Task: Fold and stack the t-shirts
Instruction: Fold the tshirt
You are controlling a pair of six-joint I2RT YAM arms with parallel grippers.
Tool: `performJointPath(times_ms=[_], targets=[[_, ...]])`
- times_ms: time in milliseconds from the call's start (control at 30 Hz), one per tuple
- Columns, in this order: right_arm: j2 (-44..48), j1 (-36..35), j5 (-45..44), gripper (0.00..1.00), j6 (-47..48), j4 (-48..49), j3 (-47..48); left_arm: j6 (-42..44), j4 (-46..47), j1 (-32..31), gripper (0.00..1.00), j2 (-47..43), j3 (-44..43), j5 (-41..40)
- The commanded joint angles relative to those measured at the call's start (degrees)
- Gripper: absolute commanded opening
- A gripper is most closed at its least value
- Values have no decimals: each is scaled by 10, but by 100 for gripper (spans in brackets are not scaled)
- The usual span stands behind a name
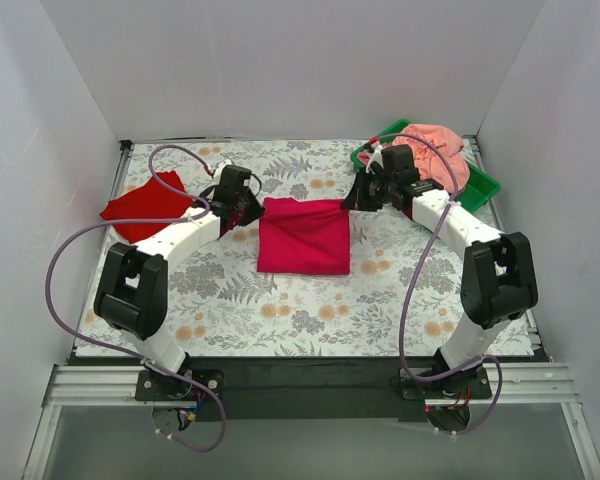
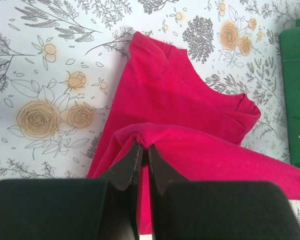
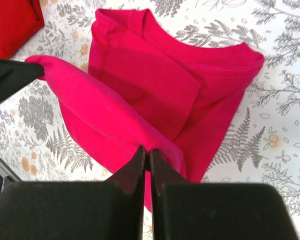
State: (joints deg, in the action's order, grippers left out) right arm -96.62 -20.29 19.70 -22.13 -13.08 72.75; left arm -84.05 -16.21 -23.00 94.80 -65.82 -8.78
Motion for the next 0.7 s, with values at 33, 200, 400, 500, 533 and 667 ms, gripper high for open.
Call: performJointPath(times_ms=[33, 200, 400, 500, 533, 667], targets=[[-13, 24, 2, 1, 16, 20, 45, 25, 13, 11, 0, 3, -35, 2], [9, 25, 10, 1, 22, 20, 38, 34, 30, 12, 0, -23, -26, -5], [63, 25, 10, 1, 19, 20, -5, 29, 28, 12, 0, -74, -9, 17], [107, 25, 10, 1, 21, 20, -36, 25, 35, 11, 0, -116, 27, 27], [118, 25, 9, 1, 21, 20, -52, 27, 41, 11, 0, -142, 35, 31], [151, 28, 4, 1, 26, 20, -57, 37, 56, 11, 0, -155, 38, 32]])
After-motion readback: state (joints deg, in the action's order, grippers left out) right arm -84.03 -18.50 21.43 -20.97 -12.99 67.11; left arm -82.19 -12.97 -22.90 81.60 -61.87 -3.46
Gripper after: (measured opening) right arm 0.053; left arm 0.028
